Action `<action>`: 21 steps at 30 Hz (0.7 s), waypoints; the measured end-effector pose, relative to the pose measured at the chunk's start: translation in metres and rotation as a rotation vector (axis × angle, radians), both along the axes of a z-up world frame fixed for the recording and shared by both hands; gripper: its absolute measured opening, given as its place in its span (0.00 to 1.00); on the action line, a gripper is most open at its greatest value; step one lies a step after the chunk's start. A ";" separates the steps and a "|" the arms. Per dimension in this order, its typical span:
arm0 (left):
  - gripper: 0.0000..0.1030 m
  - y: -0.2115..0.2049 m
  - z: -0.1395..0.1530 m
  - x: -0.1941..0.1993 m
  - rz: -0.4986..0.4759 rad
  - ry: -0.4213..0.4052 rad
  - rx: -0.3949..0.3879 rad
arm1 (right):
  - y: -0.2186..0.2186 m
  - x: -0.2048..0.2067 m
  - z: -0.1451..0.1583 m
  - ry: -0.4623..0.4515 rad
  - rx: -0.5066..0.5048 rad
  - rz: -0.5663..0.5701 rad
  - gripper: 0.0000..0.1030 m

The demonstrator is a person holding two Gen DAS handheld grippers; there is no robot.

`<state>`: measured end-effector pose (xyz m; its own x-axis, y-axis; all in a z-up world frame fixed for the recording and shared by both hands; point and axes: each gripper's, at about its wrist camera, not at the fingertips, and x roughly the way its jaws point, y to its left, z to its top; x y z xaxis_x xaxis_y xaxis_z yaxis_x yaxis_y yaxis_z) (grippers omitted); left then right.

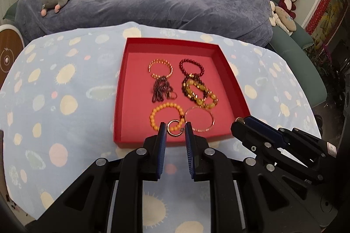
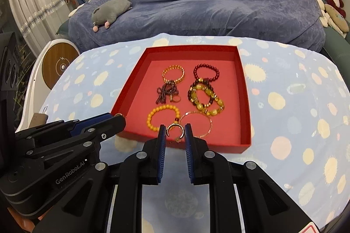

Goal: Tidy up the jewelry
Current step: 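Carry both earrings into the red box and open both tools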

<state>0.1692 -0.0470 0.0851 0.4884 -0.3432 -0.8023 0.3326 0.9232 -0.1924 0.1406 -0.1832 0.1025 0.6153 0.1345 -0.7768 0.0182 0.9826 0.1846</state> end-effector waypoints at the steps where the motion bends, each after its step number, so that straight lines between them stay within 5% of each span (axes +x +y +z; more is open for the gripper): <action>1: 0.17 -0.003 0.002 0.007 0.000 -0.009 0.001 | -0.003 0.008 0.002 -0.007 0.001 -0.004 0.15; 9: 0.16 -0.020 -0.008 0.070 0.012 -0.014 0.032 | -0.024 0.069 -0.003 -0.013 -0.014 -0.036 0.15; 21: 0.17 -0.030 -0.062 0.128 0.035 0.061 0.098 | -0.040 0.129 -0.058 0.087 -0.013 -0.066 0.15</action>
